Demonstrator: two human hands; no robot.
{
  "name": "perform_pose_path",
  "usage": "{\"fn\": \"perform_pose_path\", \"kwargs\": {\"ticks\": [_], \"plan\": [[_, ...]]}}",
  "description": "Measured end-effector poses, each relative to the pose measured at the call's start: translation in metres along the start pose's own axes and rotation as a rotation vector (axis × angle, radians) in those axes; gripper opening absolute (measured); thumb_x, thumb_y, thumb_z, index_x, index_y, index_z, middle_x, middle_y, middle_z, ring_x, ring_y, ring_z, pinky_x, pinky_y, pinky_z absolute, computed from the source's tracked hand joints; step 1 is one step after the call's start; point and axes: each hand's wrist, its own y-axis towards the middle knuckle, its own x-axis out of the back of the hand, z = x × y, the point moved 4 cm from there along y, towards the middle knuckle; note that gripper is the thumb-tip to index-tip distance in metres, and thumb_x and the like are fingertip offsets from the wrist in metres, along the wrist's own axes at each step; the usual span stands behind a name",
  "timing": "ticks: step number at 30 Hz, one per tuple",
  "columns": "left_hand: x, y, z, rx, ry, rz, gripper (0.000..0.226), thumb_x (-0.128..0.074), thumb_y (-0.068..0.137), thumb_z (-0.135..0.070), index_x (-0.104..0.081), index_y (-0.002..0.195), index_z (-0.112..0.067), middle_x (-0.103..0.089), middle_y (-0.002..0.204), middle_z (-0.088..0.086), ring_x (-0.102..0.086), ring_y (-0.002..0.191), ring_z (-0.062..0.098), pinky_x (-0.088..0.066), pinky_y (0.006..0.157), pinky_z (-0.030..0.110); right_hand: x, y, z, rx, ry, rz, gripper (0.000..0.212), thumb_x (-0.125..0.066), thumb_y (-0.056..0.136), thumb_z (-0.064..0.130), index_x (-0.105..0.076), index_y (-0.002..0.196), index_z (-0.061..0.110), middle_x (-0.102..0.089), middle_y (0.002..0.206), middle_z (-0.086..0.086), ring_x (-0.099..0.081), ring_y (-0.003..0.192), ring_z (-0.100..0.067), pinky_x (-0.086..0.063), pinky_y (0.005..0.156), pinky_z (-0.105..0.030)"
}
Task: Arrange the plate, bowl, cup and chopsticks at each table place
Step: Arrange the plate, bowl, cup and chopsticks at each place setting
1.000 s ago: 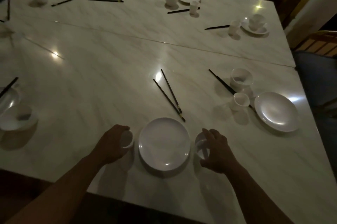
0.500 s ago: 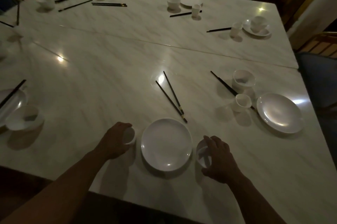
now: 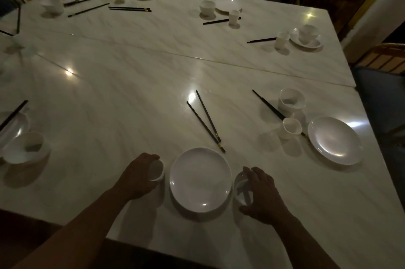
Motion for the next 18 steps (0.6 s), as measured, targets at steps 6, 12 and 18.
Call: {"fn": "perform_pose_path", "kwargs": {"ticks": [6, 12, 18], "plan": [[0.0, 0.002, 0.004, 0.007, -0.002, 0.035, 0.075, -0.087, 0.057, -0.025, -0.059, 0.125, -0.012, -0.059, 0.119, 0.005, -0.062, 0.106, 0.023, -0.039, 0.089, 0.018, 0.001, 0.003, 0.004, -0.006, -0.006, 0.026, 0.126, -0.086, 0.059, 0.052, -0.007, 0.155, 0.033, -0.008, 0.16, 0.004, -0.013, 0.144, -0.026, -0.031, 0.116, -0.042], [0.001, 0.004, 0.01, 0.022, -0.009, 0.1, 0.086, -0.08, 0.052, -0.049, -0.053, 0.129, -0.022, -0.054, 0.124, -0.003, -0.058, 0.111, 0.018, -0.047, 0.091, 0.027, 0.002, 0.007, 0.007, -0.046, -0.043, 0.063, 0.127, -0.08, 0.056, 0.068, -0.006, 0.155, 0.035, -0.007, 0.161, 0.001, -0.014, 0.146, -0.027, -0.027, 0.118, -0.048], [0.008, 0.028, 0.007, 0.121, -0.062, 0.094, 0.069, -0.073, 0.071, -0.059, -0.053, 0.129, -0.027, -0.058, 0.117, -0.003, -0.054, 0.097, 0.009, -0.041, 0.082, 0.022, 0.029, 0.053, 0.034, -0.081, 0.089, -0.124, 0.051, -0.062, 0.088, 0.053, -0.054, 0.131, 0.027, -0.05, 0.139, -0.001, -0.05, 0.123, -0.019, -0.044, 0.103, -0.038]]}}
